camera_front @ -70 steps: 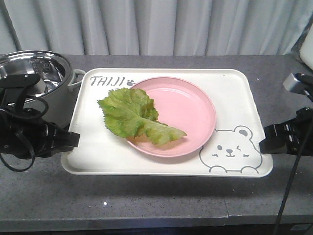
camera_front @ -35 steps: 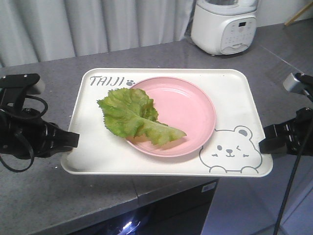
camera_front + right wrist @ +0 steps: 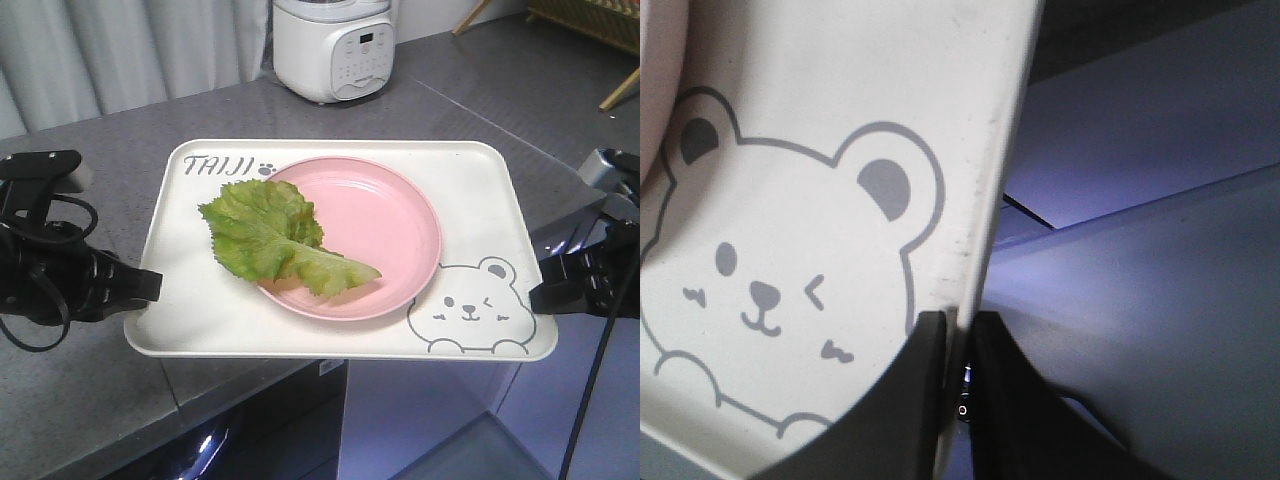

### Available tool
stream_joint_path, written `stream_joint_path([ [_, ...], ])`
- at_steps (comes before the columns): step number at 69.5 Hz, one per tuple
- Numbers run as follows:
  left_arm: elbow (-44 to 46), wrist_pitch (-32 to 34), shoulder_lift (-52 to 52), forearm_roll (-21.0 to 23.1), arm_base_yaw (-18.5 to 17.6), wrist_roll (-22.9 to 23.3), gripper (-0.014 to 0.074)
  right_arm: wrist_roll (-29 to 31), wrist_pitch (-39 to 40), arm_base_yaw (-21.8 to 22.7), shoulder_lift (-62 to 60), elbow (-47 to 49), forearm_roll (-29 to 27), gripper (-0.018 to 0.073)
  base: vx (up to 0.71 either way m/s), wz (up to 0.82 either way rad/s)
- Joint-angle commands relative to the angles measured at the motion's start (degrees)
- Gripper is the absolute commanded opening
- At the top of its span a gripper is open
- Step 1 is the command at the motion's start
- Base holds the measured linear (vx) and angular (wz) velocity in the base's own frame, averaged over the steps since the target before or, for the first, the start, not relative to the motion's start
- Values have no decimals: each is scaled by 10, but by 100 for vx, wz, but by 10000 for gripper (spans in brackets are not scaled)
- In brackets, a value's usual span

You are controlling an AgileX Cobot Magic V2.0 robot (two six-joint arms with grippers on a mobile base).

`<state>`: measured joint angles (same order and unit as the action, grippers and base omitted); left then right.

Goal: Transfer vegetables to tray and serve
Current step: 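Hold the tray level with both grippers while the base turns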

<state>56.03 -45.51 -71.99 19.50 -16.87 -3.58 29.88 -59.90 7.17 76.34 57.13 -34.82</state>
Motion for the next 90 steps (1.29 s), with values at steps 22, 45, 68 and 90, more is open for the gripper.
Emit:
stream_joint_path([
  [22,17,28,15,32,-7,-8,-8,22,-4,-4,-18,16,-49,-1,-2,-34],
  [45,17,28,15,32,-7,-8,-8,22,-4,-4,-18,16,-49,-1,-3,-32],
  [68,17,28,15,32,-7,-8,-8,22,-4,-4,-18,16,-49,-1,-2,-33],
  [90,17,28,15,32,-7,-8,-8,22,-4,-4,-18,16,-49,-1,-1,-37],
])
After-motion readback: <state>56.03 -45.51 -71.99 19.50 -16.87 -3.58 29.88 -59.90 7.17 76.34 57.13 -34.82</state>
